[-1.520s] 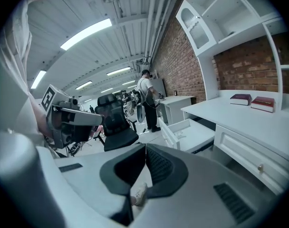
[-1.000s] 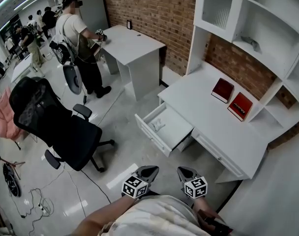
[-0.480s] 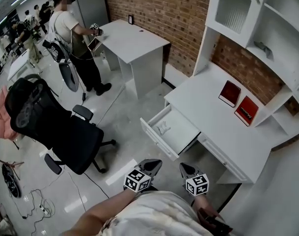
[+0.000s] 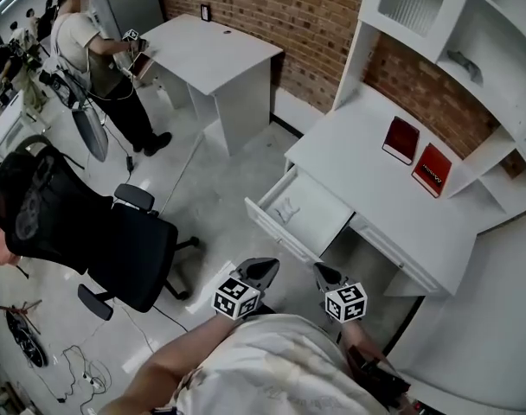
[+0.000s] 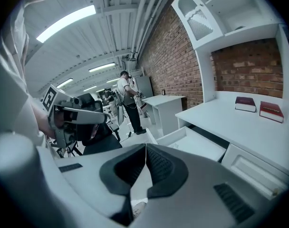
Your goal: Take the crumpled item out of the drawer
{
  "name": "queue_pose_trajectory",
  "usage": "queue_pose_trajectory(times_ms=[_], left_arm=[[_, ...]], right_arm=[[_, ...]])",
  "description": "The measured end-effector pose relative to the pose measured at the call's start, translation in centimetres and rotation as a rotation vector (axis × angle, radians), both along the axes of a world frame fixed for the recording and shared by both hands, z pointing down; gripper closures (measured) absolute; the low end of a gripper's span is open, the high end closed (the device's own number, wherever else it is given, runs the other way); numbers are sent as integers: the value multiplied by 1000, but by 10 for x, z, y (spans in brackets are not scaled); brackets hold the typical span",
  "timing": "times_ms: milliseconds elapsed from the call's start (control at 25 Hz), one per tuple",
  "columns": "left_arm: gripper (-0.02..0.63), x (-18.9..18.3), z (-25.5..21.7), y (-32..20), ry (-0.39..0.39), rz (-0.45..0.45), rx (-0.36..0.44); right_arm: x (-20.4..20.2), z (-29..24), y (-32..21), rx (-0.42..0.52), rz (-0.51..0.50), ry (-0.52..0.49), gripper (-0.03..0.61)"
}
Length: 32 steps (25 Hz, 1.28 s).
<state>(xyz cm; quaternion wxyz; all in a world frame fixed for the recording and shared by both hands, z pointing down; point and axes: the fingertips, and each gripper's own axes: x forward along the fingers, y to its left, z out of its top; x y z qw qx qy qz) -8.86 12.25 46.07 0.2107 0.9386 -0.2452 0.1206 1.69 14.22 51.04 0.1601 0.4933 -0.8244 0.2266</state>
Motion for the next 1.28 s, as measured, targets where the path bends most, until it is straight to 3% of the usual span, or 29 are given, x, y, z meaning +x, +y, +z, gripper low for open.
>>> queue_pose_trajectory(times_ms=[320,680,1280], left_arm=[[594,-43,-4,-44,5,64,25],[594,-64,-5,-60,29,119,29],[594,-110,3,-92,42,-10,3]], right_arm=[[-30,-2,-38,21,105,5,554],[-46,-8,-54,26,170,24,554],[-76,3,-92,-5,94,34,554]])
